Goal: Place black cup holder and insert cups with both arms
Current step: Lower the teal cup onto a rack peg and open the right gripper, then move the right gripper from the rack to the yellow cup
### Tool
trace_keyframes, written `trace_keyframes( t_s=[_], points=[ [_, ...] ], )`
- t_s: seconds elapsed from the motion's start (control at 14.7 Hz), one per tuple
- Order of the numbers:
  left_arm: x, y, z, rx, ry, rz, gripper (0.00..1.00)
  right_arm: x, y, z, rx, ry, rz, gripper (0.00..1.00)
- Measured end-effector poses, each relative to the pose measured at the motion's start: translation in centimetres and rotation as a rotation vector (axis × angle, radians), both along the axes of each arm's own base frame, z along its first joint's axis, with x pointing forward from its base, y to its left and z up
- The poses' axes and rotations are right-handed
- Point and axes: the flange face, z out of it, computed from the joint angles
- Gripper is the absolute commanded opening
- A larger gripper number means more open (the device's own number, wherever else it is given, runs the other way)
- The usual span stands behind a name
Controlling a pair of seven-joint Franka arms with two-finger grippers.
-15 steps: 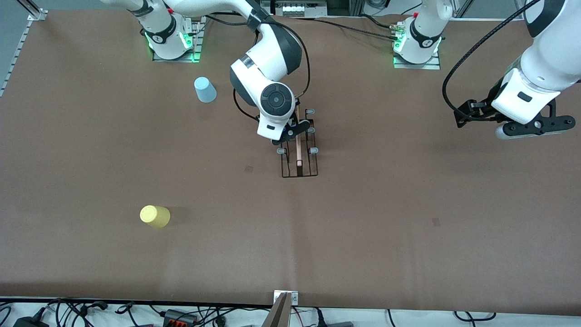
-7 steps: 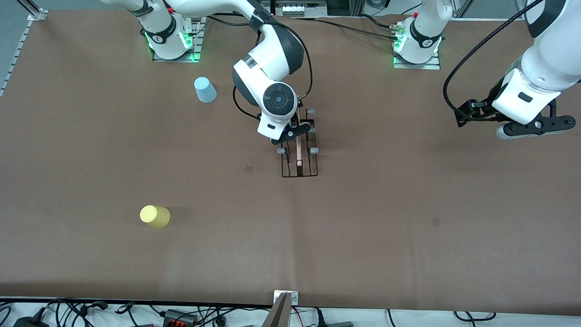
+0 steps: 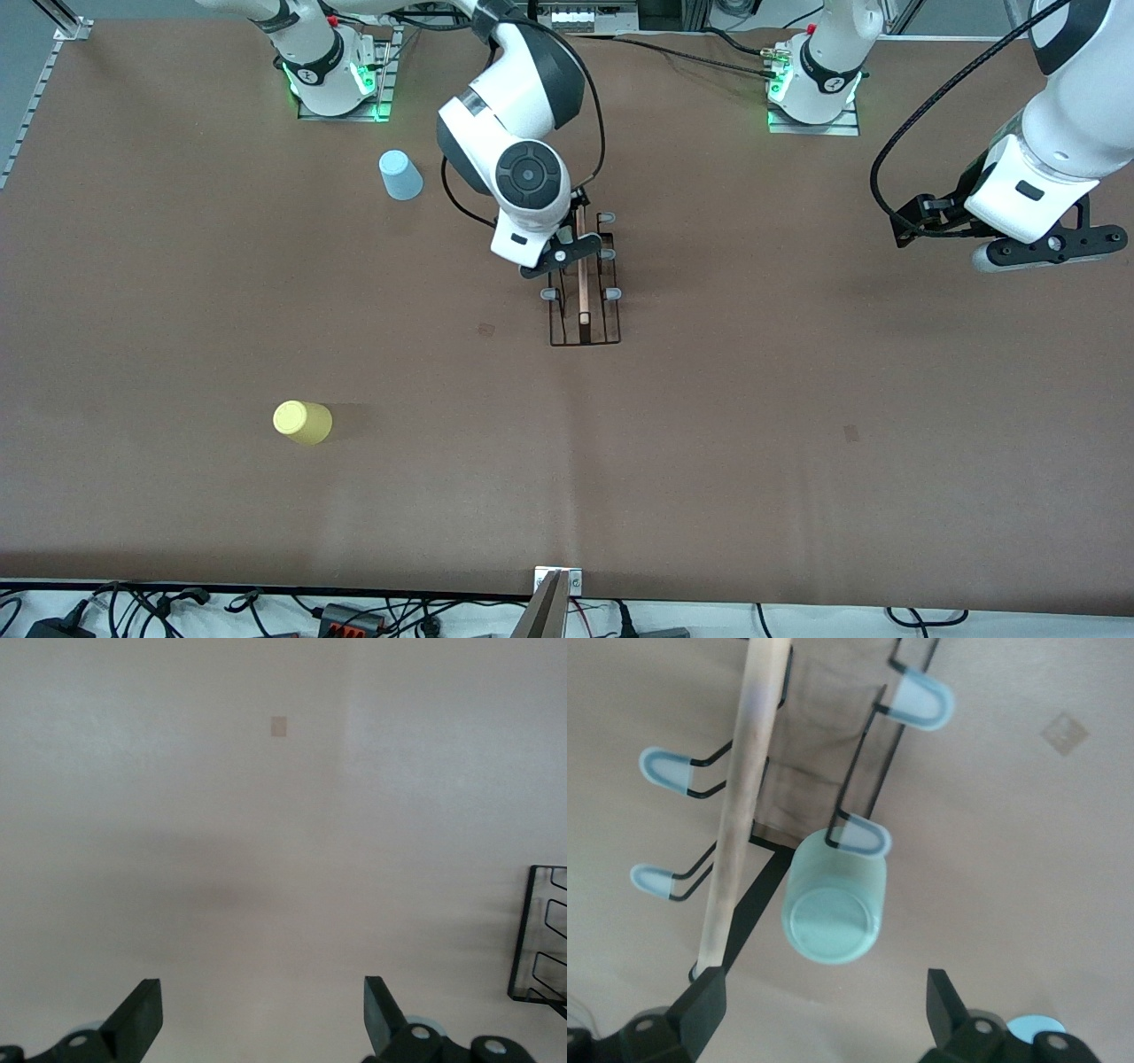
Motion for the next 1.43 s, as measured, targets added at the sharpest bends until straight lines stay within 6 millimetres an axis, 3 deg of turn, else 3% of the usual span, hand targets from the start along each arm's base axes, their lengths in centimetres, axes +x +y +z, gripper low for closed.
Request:
trace_keyframes(
  t_s=[0.2, 0.41, 0.54, 0.81, 1.15, 1.43],
  points=[
    [0.1, 0.8, 0.0, -0.055, 0.006, 0.032, 1.0, 2.8, -3.6, 4.6, 0.019, -0.05, -0.069, 1.0],
    [0.2, 1.8, 0.0, -0.064, 0.007, 0.049, 1.0, 7.5, -11.4, 7.4, -0.086, -0.139, -0.161, 1.0],
    [0.2, 1.6, 0.1, -0.064, 0.007, 0.044, 1.0, 10.3, -15.6, 7.7, -0.133, -0.192, -0.218, 1.0],
    [0.0, 1.1, 0.2, -0.066, 0.009, 0.005, 1.0, 15.3, -23.8, 6.4, -0.148, -0.236, -0.356, 1.0],
    [0.0, 1.2, 1.1, -0.067, 0.001, -0.001, 1.0, 19.9, -32.7, 2.3, -0.163, -0.272, -0.496, 1.0],
    [-0.4, 1.5, 1.5, -0.064, 0.027, 0.003, 1.0, 21.9, -37.5, -1.0, -0.177, -0.29, -0.564, 1.0]
  ],
)
